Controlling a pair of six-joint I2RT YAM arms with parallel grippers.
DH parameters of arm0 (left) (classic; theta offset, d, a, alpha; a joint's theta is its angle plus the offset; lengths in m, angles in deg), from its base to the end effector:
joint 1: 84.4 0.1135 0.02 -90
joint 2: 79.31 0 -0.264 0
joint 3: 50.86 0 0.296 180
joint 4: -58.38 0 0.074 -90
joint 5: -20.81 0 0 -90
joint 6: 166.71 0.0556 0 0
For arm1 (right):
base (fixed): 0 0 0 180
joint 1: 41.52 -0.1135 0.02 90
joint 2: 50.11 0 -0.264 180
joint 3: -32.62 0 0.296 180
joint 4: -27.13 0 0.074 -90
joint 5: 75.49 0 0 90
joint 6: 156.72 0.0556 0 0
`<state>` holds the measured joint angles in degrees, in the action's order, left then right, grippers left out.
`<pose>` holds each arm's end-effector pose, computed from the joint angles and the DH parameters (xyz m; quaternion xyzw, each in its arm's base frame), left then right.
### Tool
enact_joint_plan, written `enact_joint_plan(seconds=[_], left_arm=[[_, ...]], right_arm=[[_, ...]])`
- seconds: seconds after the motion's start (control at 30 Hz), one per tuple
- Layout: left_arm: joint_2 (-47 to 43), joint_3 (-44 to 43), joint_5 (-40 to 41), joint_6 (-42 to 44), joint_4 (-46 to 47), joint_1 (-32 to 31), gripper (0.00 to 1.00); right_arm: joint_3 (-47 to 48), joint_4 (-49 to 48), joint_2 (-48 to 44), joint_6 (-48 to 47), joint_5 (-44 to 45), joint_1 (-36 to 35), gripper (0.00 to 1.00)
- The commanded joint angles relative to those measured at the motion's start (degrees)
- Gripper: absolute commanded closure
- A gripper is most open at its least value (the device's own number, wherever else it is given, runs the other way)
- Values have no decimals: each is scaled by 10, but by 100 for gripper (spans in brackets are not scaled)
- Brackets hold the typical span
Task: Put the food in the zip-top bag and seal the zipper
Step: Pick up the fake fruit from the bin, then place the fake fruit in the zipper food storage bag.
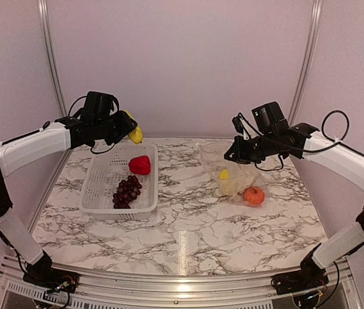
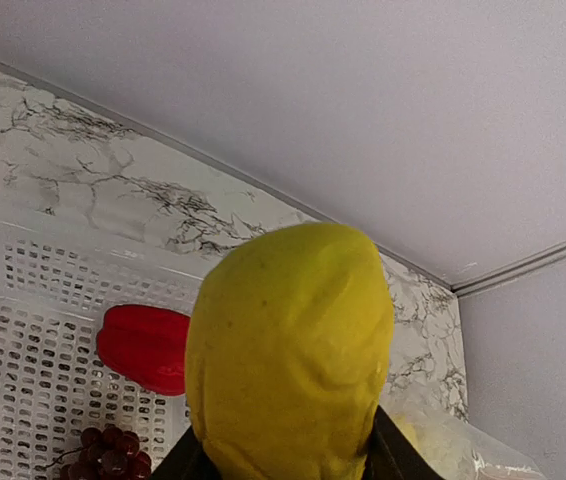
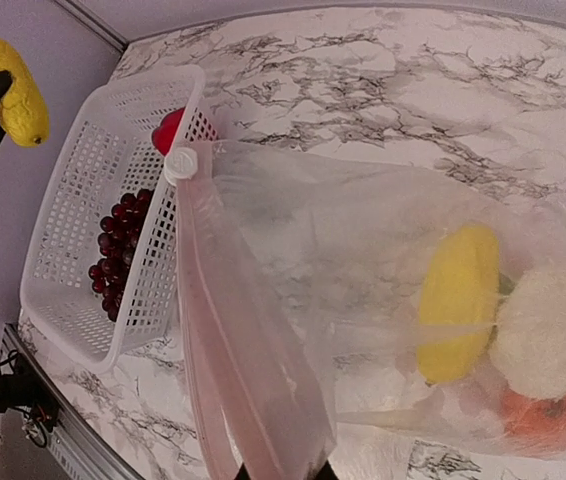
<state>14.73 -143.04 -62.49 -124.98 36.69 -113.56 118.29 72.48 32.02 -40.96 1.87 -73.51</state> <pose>0.3987 -0.2150 0.3156 -0.1702 0.8182 -0.3040 0.4574 0.3115 0.2089 0.3078 -0.0942 0.9035 0.2839 0.3068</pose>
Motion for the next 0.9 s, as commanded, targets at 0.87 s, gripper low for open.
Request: enact_joint_plan(seconds=[0.87], left_arm=[[5,-33,-106,167,152,-211,62]], right_arm=[[129,42,40,13,-28,-58,100]])
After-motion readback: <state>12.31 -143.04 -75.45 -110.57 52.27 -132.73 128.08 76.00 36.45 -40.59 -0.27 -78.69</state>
